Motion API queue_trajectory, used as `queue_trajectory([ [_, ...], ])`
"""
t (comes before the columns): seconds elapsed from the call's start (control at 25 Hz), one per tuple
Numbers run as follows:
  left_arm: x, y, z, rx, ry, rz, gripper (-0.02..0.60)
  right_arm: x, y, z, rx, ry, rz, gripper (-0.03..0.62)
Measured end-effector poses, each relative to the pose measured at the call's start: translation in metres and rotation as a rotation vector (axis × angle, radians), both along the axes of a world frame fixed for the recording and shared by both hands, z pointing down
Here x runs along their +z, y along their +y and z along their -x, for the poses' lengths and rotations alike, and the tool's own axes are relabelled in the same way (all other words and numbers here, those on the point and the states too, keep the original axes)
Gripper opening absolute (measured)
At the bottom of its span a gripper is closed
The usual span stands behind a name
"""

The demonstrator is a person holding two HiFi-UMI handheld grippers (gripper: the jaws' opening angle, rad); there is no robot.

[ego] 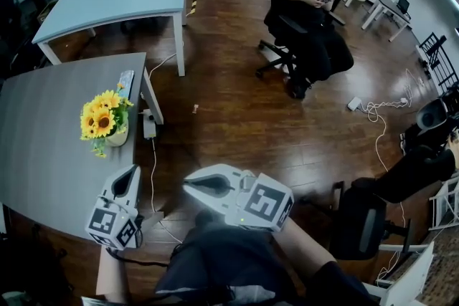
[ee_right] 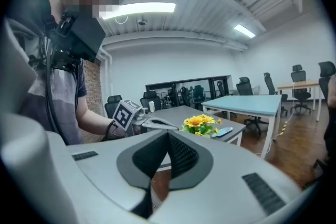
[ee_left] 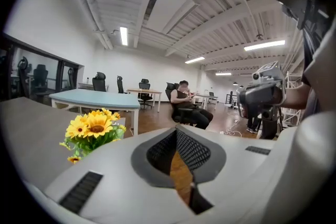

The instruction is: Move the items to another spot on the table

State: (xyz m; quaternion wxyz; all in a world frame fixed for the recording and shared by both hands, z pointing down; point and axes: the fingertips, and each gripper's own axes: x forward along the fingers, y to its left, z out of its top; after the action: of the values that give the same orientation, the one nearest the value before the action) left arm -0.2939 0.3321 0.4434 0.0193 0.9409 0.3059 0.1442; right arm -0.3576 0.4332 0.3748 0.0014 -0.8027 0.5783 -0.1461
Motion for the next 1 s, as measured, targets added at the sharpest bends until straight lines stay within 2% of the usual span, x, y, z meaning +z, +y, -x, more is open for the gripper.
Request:
queue_trajectory([
  [0.16,-0.021,-0.009,0.001,-0.034,0.054,0.011,0.018,-0.001,-0.005,-0.002,-0.027,0.008,-0.008,-0.021],
  [0.44,-0.016,-0.031,0.009,-0.105,0.046,0.036,0.018,0.009,-0.004,-0.011,-0.051,0.036,-0.017,-0.021],
  [0.56,-0.037,-0.033,0.004,-0.140,0.101,0.028,0.018,-0.022,-0.011,-0.013,-0.096,0.074,-0.062,-0.021],
  [0.72,-0.090,-0.037,0.006,-0.233,0.193,0.057,0.018,-0.054,-0.027,-0.020,-0.226,0.167,-0.058,-0.021],
  [0.88,-0.108,-0.032,-0.003,-0.312,0.245,-0.023,0.018,-0.067,-0.031,-0.036,-0.347,0.231,-0.075,-0.021],
  [1.0,-0.130,-0.009,-0.010,-0.358,0.286,-0.081,0.018,-0.082,-0.011,-0.038,-0.407,0.269,-0.095,-0.021],
])
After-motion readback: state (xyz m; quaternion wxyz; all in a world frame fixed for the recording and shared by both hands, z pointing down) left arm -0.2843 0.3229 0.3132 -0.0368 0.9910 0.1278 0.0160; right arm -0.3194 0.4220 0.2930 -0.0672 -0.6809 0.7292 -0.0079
